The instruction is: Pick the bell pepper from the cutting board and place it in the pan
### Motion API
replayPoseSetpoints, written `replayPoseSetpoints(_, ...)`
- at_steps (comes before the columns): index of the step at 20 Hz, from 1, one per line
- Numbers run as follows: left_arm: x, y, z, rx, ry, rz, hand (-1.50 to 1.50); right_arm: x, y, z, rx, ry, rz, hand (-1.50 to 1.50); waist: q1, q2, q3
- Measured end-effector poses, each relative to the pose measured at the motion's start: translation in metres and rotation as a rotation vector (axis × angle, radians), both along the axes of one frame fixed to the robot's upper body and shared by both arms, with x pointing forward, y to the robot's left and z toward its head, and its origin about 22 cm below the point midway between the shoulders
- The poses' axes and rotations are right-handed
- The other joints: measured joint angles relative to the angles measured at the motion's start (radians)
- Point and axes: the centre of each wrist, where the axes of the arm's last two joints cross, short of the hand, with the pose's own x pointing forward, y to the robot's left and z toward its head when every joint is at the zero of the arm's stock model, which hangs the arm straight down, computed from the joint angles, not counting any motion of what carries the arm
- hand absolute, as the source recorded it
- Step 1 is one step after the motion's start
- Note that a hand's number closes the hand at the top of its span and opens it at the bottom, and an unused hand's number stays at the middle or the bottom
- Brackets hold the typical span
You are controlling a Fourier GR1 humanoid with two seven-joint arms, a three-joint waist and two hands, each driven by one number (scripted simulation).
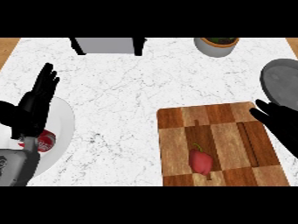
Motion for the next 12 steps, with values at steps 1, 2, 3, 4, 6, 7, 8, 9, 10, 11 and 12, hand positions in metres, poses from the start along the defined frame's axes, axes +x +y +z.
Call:
replayPoseSetpoints(1,0.004,0.001,0.004,0.002,0.003,-0.001,0.0,0.001,0.006,-0.001,0.003,0.015,0.004,-1.5,0.001,0.0,0.0)
replayPoseSetpoints(2,0.006,0.0,0.005,-0.001,-0.001,-0.001,0.0,0.003,0.012,0.001,0.002,0.019,0.01,-1.5,0.001,0.0,0.001)
replayPoseSetpoints(3,0.004,0.002,0.004,-0.001,0.001,-0.005,0.0,0.003,0.019,0.001,0.006,0.032,0.016,-1.5,0.003,0.0,0.001)
replayPoseSetpoints(4,0.004,-0.001,0.003,-0.001,0.0,-0.007,0.0,0.003,0.026,0.002,0.008,0.043,0.029,-1.5,0.004,0.0,0.001)
replayPoseSetpoints(6,0.005,-0.001,-0.001,-0.001,-0.002,-0.009,0.0,0.004,0.039,0.001,0.021,0.072,0.06,-1.5,0.003,0.0,0.001)
replayPoseSetpoints(7,0.005,-0.002,0.001,-0.001,-0.005,-0.009,0.0,0.004,0.047,0.0,0.025,0.083,0.075,-1.5,0.004,0.0,0.001)
replayPoseSetpoints(8,0.006,-0.002,0.005,-0.001,-0.007,-0.007,0.0,0.001,0.054,-0.003,0.036,0.089,0.094,-1.5,0.002,-0.001,0.001)
replayPoseSetpoints(9,0.005,-0.004,0.001,0.002,-0.007,-0.003,0.0,0.002,0.061,-0.003,0.043,0.095,0.109,-1.5,0.001,-0.001,0.002)
replayPoseSetpoints(10,0.005,-0.004,0.001,0.002,-0.005,-0.003,0.0,0.003,0.069,-0.007,0.043,0.098,0.121,-1.5,0.001,-0.002,0.001)
replayPoseSetpoints(11,0.005,-0.004,-0.001,0.0,-0.002,0.0,0.0,0.002,0.074,-0.011,0.038,0.103,0.127,-1.5,-0.001,-0.002,0.002)
replayPoseSetpoints(12,0.004,-0.002,-0.002,-0.003,0.002,-0.003,0.0,0.002,0.076,-0.013,0.034,0.108,0.124,-1.5,-0.003,-0.002,0.002)
